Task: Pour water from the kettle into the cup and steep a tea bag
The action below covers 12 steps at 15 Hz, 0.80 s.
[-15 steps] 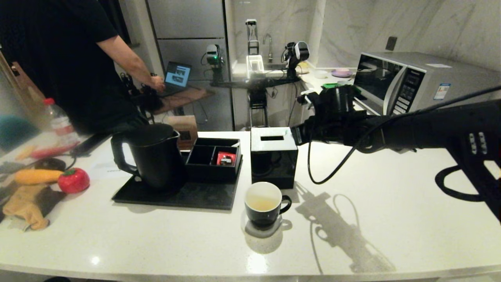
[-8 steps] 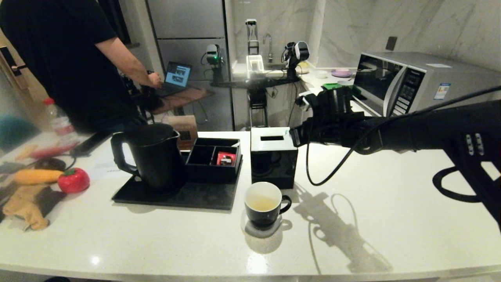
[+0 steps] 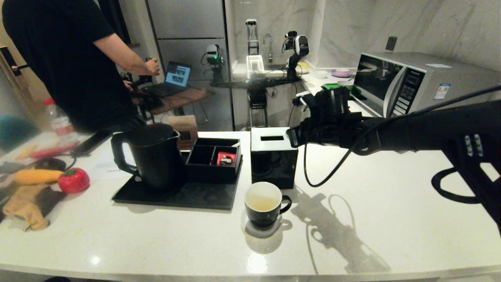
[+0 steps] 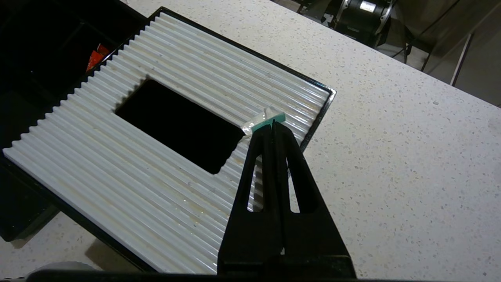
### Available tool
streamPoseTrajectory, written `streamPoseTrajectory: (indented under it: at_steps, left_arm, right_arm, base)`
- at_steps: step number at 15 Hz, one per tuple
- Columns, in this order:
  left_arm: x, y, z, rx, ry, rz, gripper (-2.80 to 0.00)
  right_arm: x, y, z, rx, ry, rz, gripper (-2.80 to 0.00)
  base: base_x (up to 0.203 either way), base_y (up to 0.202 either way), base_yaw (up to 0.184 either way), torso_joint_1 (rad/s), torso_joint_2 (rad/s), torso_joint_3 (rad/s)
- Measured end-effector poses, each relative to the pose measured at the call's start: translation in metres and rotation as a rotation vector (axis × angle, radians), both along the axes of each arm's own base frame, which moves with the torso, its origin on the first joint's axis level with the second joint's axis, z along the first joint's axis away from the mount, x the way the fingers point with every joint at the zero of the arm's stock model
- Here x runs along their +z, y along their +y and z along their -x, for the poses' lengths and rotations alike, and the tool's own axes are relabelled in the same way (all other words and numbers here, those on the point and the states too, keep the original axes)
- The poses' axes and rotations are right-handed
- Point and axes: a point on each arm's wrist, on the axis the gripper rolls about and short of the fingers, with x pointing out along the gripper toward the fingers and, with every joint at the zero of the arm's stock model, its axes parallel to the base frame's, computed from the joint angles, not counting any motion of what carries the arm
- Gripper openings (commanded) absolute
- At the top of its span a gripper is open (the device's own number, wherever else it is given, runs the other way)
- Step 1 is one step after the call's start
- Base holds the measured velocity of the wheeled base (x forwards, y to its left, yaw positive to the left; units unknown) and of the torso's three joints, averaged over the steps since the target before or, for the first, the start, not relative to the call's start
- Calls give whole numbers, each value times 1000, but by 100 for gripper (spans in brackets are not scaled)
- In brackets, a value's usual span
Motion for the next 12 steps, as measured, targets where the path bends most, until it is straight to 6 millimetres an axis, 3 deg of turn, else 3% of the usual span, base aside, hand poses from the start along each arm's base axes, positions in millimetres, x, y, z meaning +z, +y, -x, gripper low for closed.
streamPoseTrajectory:
  at_steps: [12]
  left_arm:
    - [0, 0, 0, 0, 0, 0, -280]
  right_arm:
    - [1, 11, 6, 28, -1, 3, -280]
  base:
    - [0, 0, 0, 0, 0, 0]
